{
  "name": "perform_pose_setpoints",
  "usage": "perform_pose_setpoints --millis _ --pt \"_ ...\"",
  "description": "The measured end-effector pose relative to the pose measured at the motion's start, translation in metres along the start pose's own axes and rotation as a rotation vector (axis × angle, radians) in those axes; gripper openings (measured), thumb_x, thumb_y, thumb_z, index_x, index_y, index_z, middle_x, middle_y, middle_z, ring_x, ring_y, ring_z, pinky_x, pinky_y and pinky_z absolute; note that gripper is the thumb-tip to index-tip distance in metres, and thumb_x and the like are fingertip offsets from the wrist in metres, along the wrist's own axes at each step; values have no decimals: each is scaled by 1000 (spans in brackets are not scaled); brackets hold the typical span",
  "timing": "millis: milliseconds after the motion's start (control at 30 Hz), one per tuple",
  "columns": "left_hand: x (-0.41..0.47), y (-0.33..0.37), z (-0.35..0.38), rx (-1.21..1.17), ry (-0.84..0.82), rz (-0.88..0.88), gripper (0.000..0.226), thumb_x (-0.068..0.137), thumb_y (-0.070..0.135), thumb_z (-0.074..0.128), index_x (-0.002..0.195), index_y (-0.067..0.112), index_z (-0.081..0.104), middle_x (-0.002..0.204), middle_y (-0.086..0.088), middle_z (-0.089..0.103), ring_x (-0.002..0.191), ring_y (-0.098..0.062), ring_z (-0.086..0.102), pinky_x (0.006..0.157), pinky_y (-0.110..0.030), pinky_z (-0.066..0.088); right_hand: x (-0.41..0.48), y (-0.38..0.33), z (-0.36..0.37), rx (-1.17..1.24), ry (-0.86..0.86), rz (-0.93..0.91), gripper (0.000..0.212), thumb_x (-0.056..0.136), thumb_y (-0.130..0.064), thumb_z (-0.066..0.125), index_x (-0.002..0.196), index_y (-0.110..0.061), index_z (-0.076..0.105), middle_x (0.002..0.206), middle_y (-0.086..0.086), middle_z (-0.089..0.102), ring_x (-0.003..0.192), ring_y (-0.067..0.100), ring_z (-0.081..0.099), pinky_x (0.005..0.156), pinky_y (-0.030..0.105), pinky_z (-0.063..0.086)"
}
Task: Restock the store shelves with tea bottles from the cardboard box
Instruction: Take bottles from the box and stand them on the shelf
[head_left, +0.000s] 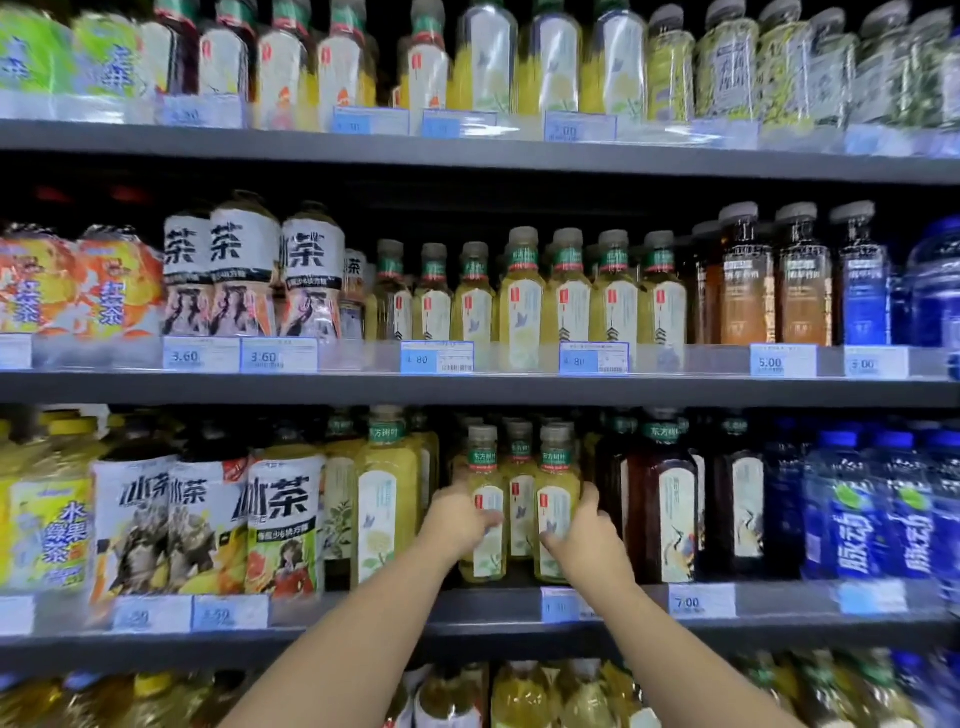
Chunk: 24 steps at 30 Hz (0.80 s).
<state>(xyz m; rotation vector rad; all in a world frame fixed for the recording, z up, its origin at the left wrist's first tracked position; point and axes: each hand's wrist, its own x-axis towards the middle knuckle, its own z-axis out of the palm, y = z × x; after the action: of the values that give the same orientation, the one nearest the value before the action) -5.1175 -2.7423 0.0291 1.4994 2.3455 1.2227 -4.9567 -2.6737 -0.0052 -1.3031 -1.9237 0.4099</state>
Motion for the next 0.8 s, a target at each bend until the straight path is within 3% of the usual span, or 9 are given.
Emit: perform_pose_setpoints --millis 133,267,467,667,800 --pt "-11 2 6 219 98 -22 76 94 32 67 154 12 23 117 -17 64 102 -31 67 80 -38 57 3 -8 -1 -46 -32 68 98 81 -50 68 152 -19 9 120 13 60 99 31 64 77 41 56" --pt "-14 6 15 190 154 -110 74 93 26 69 147 9 22 119 -16 64 106 -33 66 86 -44 58 7 -23 1 -29 -45 124 108 73 -68 66 150 -18 9 124 13 58 102 31 64 75 39 57" --pt "-6 1 19 220 129 -153 58 93 26 69 136 4 36 121 -16 63 109 -33 65 88 -42 57 11 -20 -7 -73 -47 176 85 79 -46 74 137 -7 25 120 12 59 101 31 64 68 35 50" --pt "8 -4 23 377 117 -123 45 97 17 61 134 -1 41 121 -17 63 106 -31 68 82 -36 58 23 -14 -15 -62 -71 208 77 87 -31 71 139 0 24 127 16 56 113 34 60 82 38 51" --pt "21 -2 21 395 49 -161 42 97 4 56 137 -3 43 132 -17 58 120 -32 61 93 -35 52 33 -12 -15 -8 -129 233 84 88 -27 71 144 3 16 132 19 54 116 36 59 90 40 53"
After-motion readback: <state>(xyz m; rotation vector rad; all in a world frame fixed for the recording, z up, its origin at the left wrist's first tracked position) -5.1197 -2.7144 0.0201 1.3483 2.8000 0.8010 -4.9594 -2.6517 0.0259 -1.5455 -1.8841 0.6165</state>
